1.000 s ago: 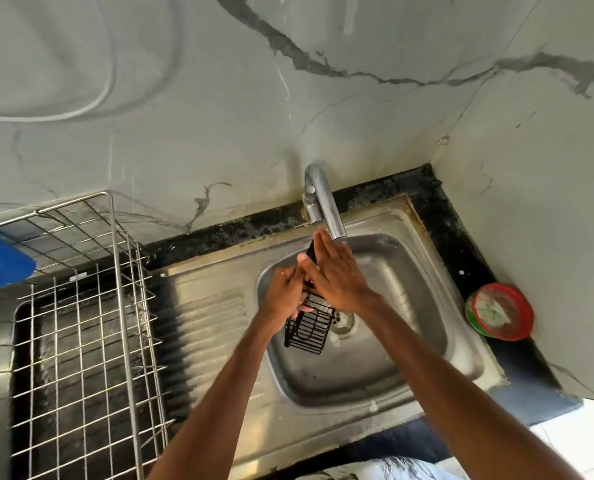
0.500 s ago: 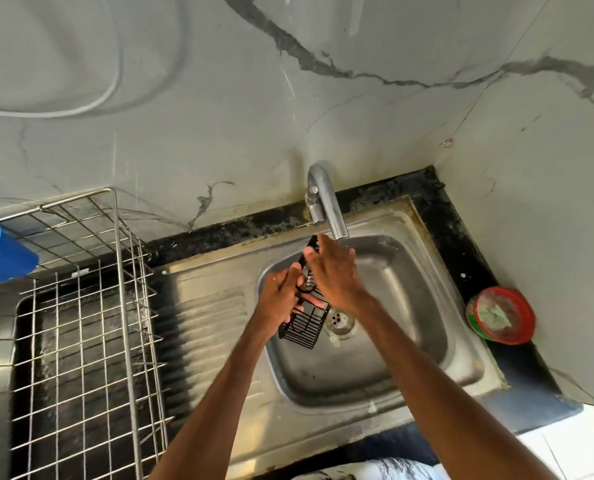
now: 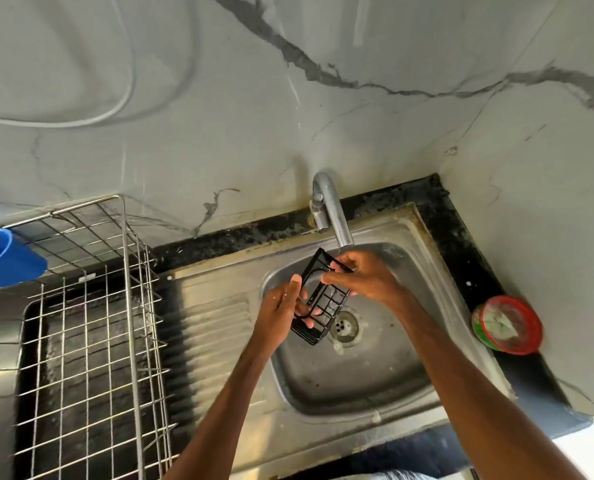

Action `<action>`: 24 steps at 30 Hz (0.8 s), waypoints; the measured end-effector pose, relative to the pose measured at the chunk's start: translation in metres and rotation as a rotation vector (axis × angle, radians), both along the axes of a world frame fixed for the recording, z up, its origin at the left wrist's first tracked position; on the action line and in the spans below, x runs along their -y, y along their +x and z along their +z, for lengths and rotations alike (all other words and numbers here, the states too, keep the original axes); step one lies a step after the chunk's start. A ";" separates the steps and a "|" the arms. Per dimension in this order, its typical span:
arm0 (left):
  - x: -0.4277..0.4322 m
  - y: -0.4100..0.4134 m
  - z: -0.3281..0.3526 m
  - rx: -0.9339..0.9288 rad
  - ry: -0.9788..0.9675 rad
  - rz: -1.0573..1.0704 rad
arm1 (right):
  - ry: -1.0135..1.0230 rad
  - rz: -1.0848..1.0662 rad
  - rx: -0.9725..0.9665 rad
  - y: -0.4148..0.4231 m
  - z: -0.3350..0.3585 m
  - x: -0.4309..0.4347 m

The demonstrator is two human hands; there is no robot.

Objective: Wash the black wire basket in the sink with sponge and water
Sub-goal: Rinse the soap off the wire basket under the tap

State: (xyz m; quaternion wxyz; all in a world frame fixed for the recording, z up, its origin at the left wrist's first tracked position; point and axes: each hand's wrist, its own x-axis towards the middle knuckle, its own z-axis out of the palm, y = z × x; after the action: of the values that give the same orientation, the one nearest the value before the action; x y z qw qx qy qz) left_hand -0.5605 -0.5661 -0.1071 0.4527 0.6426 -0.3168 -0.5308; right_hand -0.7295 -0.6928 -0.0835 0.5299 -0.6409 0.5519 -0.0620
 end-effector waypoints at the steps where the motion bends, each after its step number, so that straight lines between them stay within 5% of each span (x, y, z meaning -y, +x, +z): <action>1: 0.002 0.000 0.001 0.067 0.007 -0.024 | -0.099 -0.019 -0.043 0.002 0.006 -0.007; 5: 0.024 -0.006 0.011 0.239 -0.007 -0.092 | -0.392 -0.015 -0.210 0.010 0.024 -0.038; 11: 0.071 -0.013 0.021 0.237 0.070 -0.144 | -0.557 -0.004 -0.269 0.021 0.016 -0.055; 16: 0.074 -0.011 0.014 0.306 -0.002 -0.114 | -0.497 0.064 -0.162 0.017 0.003 -0.047; 21: 0.067 -0.008 0.014 0.226 -0.116 -0.070 | -0.603 0.181 -0.379 0.007 0.021 -0.052; 24: 0.070 -0.006 0.012 0.267 -0.155 0.005 | -0.471 0.311 -0.193 0.017 0.024 -0.066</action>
State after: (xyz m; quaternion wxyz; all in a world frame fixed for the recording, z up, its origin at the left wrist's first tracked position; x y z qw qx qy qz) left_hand -0.5664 -0.6357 -0.0952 0.4560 0.6714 -0.4127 -0.4135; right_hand -0.7125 -0.6266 -0.0595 0.3148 -0.8259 0.4656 -0.0450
